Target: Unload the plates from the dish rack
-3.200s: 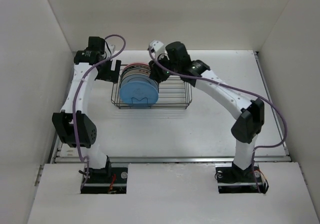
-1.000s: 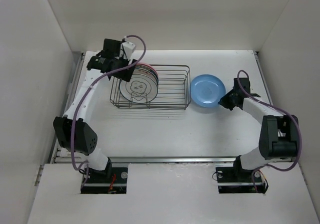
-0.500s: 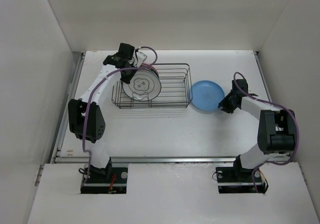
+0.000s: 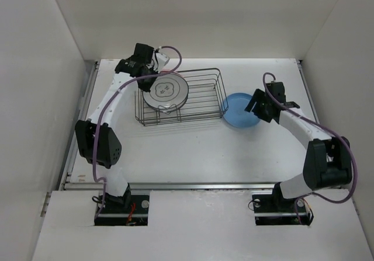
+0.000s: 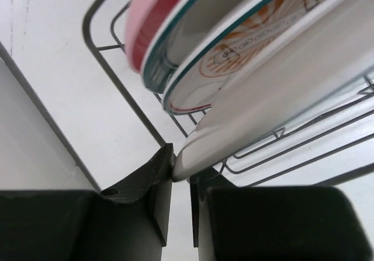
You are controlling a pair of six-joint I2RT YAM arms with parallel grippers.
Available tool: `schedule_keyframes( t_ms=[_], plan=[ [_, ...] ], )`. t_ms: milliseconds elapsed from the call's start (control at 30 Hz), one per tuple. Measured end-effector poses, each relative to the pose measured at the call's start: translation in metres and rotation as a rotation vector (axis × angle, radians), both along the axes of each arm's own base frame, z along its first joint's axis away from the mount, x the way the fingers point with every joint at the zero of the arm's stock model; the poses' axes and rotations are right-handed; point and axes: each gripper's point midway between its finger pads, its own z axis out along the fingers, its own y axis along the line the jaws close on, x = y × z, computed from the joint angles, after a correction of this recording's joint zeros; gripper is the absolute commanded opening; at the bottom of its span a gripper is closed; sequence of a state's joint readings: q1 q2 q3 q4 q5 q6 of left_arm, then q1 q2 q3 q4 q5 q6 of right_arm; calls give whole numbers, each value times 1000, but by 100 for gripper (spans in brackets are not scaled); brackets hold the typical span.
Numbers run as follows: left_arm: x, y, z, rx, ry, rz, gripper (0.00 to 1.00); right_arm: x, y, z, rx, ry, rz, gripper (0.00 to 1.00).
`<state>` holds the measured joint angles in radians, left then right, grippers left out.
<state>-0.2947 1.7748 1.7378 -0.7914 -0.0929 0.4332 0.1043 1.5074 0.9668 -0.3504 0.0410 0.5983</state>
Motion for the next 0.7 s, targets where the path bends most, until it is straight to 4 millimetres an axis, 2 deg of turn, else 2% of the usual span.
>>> schedule_keyframes(
  t_ms=[33,267,367,433,500,567,633,700],
  plan=[
    [0,0,6,-17,-9,6,0,1,4,10,-9,-29,26,84],
    [8,2,76,-130,-157,76,0,27,33,83,-32,-242,191,86],
    [6,-3,103,-205,-204,105,0,40,40,101,-25,-291,227,86],
    [-1,-11,115,-268,-206,102,0,50,46,105,-16,-304,248,86],
    [-13,-19,119,-324,-175,84,0,60,53,101,-3,-298,270,86],
    [-30,-27,114,-365,-106,46,0,65,59,93,12,-278,287,86],
    [-50,-35,100,-394,-6,0,0,72,65,83,27,-253,303,85],
    [-73,-44,73,-409,111,-50,0,78,70,73,38,-229,311,83]
  ],
)
